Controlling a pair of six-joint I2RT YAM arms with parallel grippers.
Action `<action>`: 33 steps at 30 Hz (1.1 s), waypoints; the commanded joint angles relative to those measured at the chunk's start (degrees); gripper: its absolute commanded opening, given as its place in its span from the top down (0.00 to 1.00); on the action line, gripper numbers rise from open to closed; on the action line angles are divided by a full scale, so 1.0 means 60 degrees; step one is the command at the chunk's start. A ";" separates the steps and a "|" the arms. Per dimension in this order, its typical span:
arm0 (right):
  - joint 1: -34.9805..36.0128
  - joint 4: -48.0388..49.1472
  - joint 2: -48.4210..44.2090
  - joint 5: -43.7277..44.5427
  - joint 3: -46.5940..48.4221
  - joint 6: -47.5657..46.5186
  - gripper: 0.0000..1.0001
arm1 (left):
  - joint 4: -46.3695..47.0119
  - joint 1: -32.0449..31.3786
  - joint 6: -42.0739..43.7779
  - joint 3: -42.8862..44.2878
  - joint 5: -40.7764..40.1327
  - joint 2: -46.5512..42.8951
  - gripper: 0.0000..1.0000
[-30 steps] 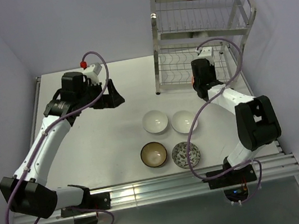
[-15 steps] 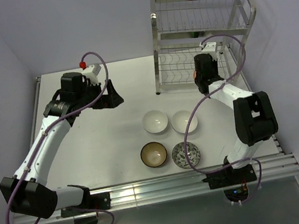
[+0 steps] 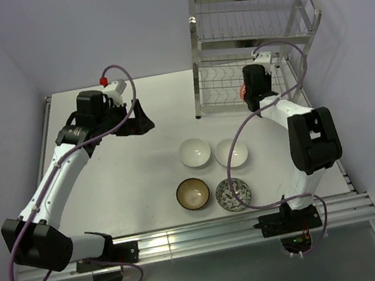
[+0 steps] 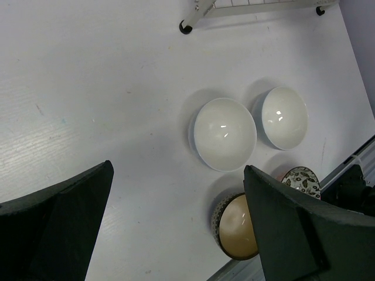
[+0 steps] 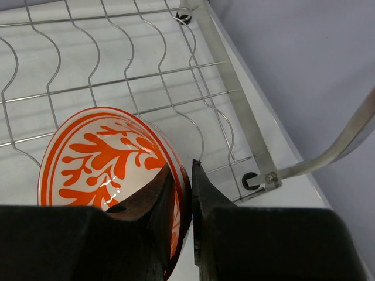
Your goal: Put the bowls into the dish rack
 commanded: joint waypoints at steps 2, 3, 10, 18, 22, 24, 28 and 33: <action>-0.0087 0.1799 0.0074 0.0321 0.0125 -0.0545 1.00 | 0.0373 0.0084 0.0167 0.0007 0.0244 0.0062 0.00; -0.0102 0.1873 0.0118 0.0379 0.0139 -0.0619 1.00 | 0.0402 0.0084 0.0167 0.0007 0.0259 0.0076 0.01; -0.0102 0.2781 0.0470 0.0657 0.0285 -0.1366 1.00 | 0.0446 0.0099 0.0196 0.0051 0.0244 0.0179 0.00; -0.0102 0.3908 0.0997 0.0936 0.0432 -0.2523 1.00 | 0.0476 0.0113 0.0284 0.0037 0.0200 0.0223 0.01; -0.0102 0.4523 0.1275 0.1024 0.0549 -0.3036 1.00 | 0.0578 0.0113 0.0211 -0.0081 0.0229 0.0266 0.00; -0.0116 0.4715 0.1466 0.1053 0.0622 -0.3300 1.00 | 0.0564 0.0128 0.0196 -0.0066 0.0244 0.0296 0.00; -0.0219 0.5021 0.1744 0.1082 0.0885 -0.3723 1.00 | 0.0564 0.0128 0.0298 -0.0095 0.0201 0.0311 0.00; -0.0292 0.5272 0.2095 0.1287 0.1237 -0.4237 1.00 | 0.0578 0.0128 0.0357 -0.0154 0.0112 0.0340 0.00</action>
